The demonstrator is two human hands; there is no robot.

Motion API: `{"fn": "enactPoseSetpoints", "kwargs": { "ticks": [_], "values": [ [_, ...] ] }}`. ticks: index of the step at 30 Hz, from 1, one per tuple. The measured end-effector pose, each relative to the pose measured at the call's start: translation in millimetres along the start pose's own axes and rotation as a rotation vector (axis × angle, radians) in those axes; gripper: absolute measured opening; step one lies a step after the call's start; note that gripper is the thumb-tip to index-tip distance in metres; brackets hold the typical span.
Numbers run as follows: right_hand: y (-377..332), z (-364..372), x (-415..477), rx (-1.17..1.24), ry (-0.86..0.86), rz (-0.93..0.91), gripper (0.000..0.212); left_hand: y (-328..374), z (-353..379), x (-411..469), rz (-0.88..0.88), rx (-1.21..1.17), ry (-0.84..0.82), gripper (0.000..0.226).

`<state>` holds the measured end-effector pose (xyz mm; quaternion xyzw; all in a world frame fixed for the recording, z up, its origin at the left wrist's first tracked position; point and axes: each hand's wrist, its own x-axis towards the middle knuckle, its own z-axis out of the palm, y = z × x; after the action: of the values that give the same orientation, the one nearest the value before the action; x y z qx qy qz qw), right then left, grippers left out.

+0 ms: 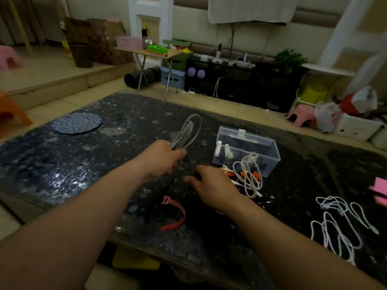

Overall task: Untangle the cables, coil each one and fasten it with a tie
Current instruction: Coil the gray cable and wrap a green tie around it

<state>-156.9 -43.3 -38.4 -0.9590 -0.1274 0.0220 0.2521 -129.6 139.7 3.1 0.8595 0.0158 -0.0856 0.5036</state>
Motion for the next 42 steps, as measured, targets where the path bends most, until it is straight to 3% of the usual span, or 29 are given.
{"fn": "enactPoseSetpoints", "kwargs": {
  "ticks": [8,15,20,25,27,29,32,34,35,42],
  "values": [
    [15,-8,0,0.374,-0.08,0.089,0.01,13,-7,-12,0.046,-0.163,-0.095,0.035],
    [11,-3,-1,0.062,-0.193,0.03,0.022,15,-17,-15,0.085,-0.19,-0.073,0.03],
    [6,1,-5,-0.287,-0.224,0.012,0.03,14,-28,-14,0.076,-0.206,-0.005,0.028],
    [1,-5,-8,-0.291,-0.24,0.021,0.053,16,-27,-23,0.061,-0.15,-0.117,0.032],
    [-2,-14,-8,-0.185,-0.188,0.003,0.054,17,-25,-23,0.051,-0.126,-0.183,0.032],
    [-2,-26,-6,-0.013,-0.048,-0.007,0.038,16,-24,-20,0.055,-0.17,-0.245,0.033],
    [-8,-44,-11,0.496,0.149,0.146,0.033,16,-18,-19,0.098,-0.3,-0.369,0.03],
    [-15,-51,-16,0.965,0.018,0.195,0.032,20,-11,-22,0.127,-0.344,-0.434,0.025],
    [-17,-53,-21,1.082,-0.056,0.169,0.034,22,-8,-23,0.139,-0.352,-0.451,0.027],
    [6,-75,-52,1.164,-0.144,0.234,0.027,33,4,-23,0.188,-0.272,-0.5,0.032]
  ]
}}
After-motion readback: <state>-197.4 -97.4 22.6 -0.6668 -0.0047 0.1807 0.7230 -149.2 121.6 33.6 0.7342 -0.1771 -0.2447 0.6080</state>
